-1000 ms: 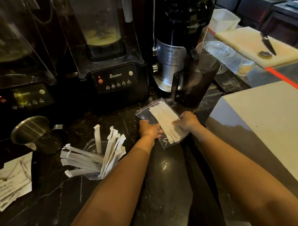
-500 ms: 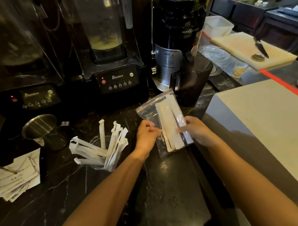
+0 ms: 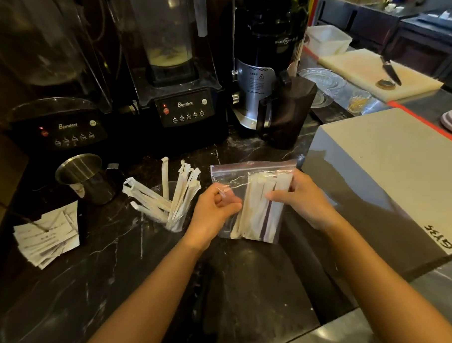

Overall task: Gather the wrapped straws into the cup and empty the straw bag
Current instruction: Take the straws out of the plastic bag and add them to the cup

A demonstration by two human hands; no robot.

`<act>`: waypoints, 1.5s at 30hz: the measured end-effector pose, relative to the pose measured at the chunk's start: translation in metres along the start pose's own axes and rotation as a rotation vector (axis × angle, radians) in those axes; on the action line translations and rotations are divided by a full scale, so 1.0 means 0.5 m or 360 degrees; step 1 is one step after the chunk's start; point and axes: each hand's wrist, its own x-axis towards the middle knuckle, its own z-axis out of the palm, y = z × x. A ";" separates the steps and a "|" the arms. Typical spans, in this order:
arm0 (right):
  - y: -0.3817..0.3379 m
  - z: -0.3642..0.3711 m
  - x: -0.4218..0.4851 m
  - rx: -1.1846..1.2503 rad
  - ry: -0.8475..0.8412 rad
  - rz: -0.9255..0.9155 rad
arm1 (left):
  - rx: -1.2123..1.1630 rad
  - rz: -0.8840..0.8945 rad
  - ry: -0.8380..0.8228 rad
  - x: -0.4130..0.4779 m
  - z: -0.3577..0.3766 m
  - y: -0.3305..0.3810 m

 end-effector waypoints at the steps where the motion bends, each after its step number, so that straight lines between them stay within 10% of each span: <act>1: -0.008 0.001 -0.008 -0.0025 0.0008 -0.0050 | -0.0004 -0.0002 0.0007 -0.008 -0.004 0.002; 15: -0.146 -0.022 -0.029 -0.0873 -0.0403 -0.0249 | 0.0134 0.0263 0.0075 -0.010 -0.021 0.067; 21: -0.168 -0.029 -0.004 -0.0955 -0.0424 -0.0075 | 0.0276 0.0486 0.0484 -0.007 -0.007 0.096; 27: -0.165 -0.007 -0.018 -0.0370 -0.0546 0.0166 | -0.0031 -0.0162 -0.0379 -0.015 0.023 0.122; 45: -0.106 0.015 -0.030 0.0042 -0.0584 0.0332 | -0.0145 -0.0261 -0.0609 -0.014 0.035 0.092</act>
